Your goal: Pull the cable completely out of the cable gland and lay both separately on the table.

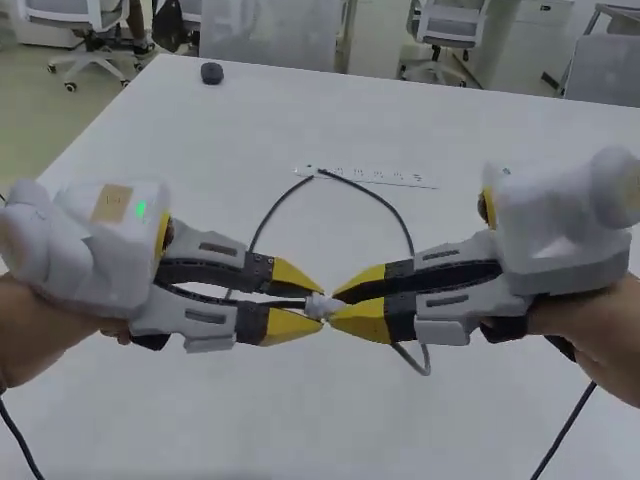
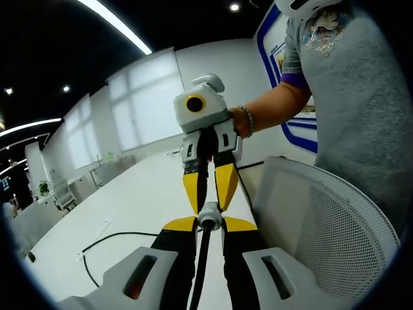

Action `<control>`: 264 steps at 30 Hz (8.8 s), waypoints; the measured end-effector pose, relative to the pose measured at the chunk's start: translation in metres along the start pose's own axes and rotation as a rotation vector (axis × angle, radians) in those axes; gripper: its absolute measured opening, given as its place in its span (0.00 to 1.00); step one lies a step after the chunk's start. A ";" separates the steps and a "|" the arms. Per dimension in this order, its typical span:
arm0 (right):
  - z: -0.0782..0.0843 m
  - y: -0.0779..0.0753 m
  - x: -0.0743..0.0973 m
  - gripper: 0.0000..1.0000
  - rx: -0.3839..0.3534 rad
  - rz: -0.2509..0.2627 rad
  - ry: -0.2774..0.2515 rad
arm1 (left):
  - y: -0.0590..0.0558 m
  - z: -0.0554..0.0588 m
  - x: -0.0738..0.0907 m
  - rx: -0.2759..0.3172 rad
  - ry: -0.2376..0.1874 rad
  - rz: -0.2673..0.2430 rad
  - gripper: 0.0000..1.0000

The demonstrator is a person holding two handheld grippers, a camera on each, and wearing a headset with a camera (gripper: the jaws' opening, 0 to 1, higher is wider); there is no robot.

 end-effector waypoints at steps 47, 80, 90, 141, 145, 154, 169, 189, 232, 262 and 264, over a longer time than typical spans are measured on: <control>0.003 -0.008 0.013 0.26 -0.805 -0.244 -0.324 | -0.009 -0.008 0.003 -0.117 0.014 0.025 0.15; 0.009 0.000 0.000 0.08 -0.801 -0.327 -0.227 | -0.010 -0.004 0.000 -0.163 0.037 0.037 0.15; 0.005 0.003 -0.003 0.07 -0.429 -0.135 -0.119 | -0.007 0.004 0.000 -0.101 0.036 0.025 0.15; 0.023 -0.005 -0.004 0.06 0.238 0.217 0.178 | 0.008 0.021 0.003 0.130 0.034 -0.088 0.15; 0.024 -0.006 -0.006 0.05 0.243 0.218 0.192 | 0.008 0.020 0.003 0.124 0.038 -0.084 0.15; 0.023 -0.005 -0.007 0.00 0.282 0.209 0.219 | 0.006 0.020 0.004 0.110 0.047 -0.083 0.15; 0.042 -0.013 0.003 0.00 0.283 0.218 0.269 | 0.007 0.027 0.014 0.101 0.076 -0.099 0.15; 0.098 -0.040 0.016 0.00 0.198 0.249 0.379 | 0.009 0.039 0.030 0.108 0.116 -0.120 0.15; 0.030 -0.018 -0.018 0.07 0.241 0.206 0.219 | 0.004 0.048 0.012 0.142 0.167 -0.134 0.15; 0.048 -0.016 -0.014 0.00 0.319 0.172 0.280 | 0.001 0.046 0.015 0.135 0.149 -0.138 0.15; 0.053 -0.017 -0.011 0.00 0.309 0.175 0.288 | 0.001 0.046 0.016 0.136 0.150 -0.138 0.15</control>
Point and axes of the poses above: the centre of the closed fingertips' face, and the gripper's own axes: x roughly backward along the fingers, y roughly to its left, z roughly out of its underside, the point moved 3 cm from there along x, roughly backward along the fingers, and after that the axes turned 2 degrees about y, right-handed, at the moved point
